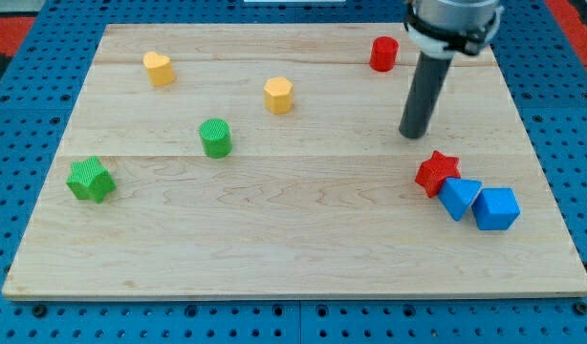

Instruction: Slide red circle towards top center

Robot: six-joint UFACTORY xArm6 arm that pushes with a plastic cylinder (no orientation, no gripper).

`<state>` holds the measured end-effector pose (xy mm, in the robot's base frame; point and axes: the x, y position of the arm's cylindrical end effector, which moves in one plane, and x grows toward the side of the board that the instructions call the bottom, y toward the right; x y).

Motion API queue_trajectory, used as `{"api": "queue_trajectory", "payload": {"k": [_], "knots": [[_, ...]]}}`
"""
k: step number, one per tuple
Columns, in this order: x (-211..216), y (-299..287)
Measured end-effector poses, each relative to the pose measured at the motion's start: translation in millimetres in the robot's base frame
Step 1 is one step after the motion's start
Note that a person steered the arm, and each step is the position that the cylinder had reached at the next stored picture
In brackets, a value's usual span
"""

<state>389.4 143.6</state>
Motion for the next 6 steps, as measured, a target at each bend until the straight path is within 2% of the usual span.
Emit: {"api": "queue_trajectory", "payload": {"k": [2,6], "knots": [[-78,2],[-181,-11]]}}
